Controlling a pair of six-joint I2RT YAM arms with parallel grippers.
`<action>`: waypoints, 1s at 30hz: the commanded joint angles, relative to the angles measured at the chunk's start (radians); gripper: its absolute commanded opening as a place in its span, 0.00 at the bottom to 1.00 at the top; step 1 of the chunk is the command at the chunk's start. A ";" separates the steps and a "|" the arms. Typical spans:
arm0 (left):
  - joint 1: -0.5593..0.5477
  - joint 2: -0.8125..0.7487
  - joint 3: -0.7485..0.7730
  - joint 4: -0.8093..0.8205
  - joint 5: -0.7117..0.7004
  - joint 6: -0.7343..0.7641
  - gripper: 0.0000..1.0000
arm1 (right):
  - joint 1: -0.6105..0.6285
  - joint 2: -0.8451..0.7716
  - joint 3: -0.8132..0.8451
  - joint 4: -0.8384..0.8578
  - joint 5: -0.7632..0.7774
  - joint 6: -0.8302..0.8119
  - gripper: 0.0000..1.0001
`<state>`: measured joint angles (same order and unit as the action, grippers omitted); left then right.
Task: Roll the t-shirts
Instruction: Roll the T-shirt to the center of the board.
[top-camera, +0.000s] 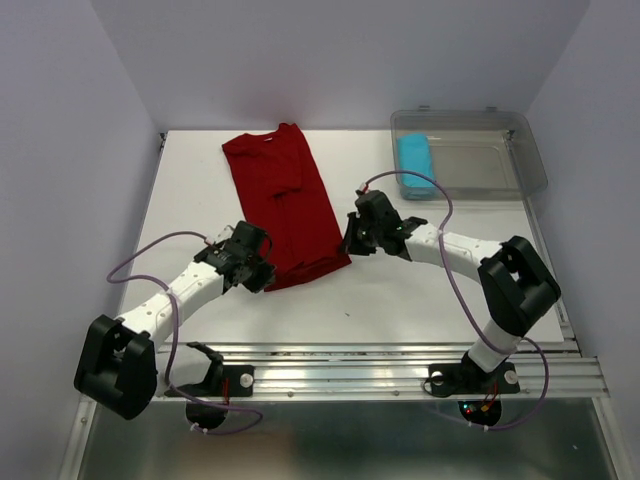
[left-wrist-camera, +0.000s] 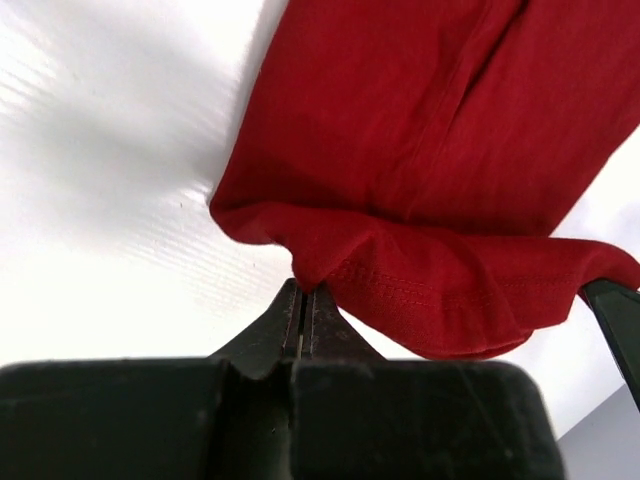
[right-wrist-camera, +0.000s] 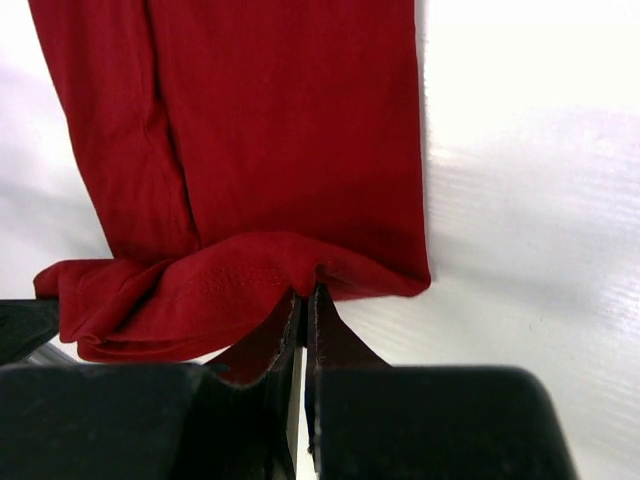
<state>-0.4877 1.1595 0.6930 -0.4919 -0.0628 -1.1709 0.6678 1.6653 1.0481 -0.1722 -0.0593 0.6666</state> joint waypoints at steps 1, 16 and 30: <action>0.031 0.037 0.062 0.012 -0.043 0.037 0.00 | -0.011 0.060 0.085 0.033 0.007 -0.022 0.01; 0.086 0.177 0.144 0.041 -0.091 0.132 0.20 | -0.020 0.208 0.220 0.048 0.021 -0.010 0.19; 0.092 0.059 0.212 -0.040 -0.194 0.174 0.46 | 0.000 0.010 0.073 0.048 0.044 -0.059 0.43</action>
<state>-0.4015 1.2610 0.8871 -0.5079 -0.2249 -1.0252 0.6563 1.7195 1.1530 -0.1623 -0.0319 0.6327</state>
